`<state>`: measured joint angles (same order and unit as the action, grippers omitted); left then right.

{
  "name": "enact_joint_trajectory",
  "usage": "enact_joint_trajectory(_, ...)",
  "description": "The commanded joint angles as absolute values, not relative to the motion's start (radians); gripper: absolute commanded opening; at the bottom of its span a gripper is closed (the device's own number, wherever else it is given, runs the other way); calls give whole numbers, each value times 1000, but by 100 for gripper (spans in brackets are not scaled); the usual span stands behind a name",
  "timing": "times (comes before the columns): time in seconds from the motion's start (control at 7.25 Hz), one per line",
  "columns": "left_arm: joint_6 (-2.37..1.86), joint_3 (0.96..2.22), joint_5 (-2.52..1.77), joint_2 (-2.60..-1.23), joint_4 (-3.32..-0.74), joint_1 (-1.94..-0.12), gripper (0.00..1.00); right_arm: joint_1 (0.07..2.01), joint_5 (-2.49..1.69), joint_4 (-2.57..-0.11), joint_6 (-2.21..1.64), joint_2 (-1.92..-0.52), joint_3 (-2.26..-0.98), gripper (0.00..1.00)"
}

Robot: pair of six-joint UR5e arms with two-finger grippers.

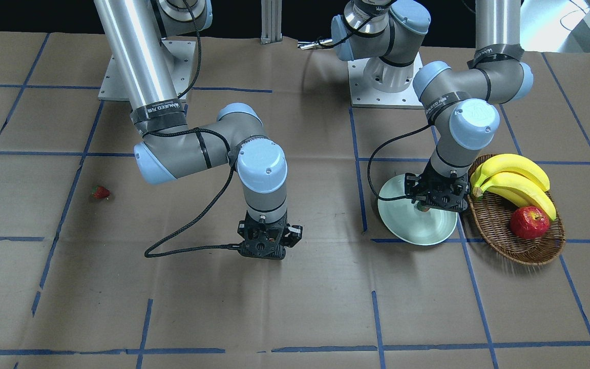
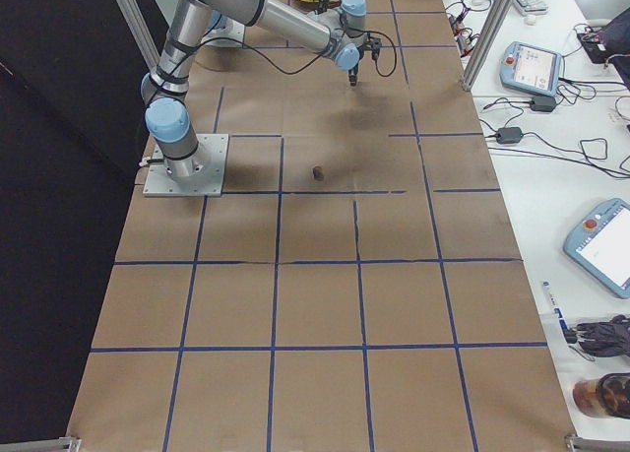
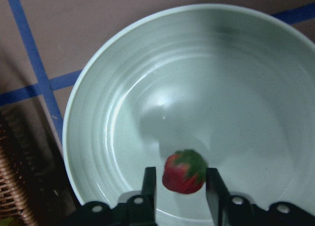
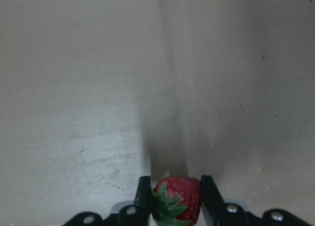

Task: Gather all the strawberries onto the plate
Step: 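Drop the strawberry onto the plate with left gripper while right sets its strawberry down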

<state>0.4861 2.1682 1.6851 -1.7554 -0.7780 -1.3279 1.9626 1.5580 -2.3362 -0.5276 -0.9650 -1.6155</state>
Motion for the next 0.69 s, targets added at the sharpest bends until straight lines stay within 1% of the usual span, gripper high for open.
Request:
enact_joint_trajectory(0.0, 480, 2166, 1681, -1740, -781, -1328, 93, 1967, 1562, -2313, -534, -960, -1612, 100)
enact_joint_trajectory(0.14, 470, 2164, 1671, -1736, -784, -1330, 95, 1962, 1562, -2254, -532, -983, -1600, 100)
enact_joint_trajectory(0.28, 425, 2152, 1671, -1738, -787, -1345, 99, 1945, 1562, -2200, -526, -1035, -1598, 100)
enact_joint_trajectory(0.55, 355, 2105, 1640, -1738, -859, -1358, 99, 1873, 1566, -2036, -444, -1182, -1591, 100)
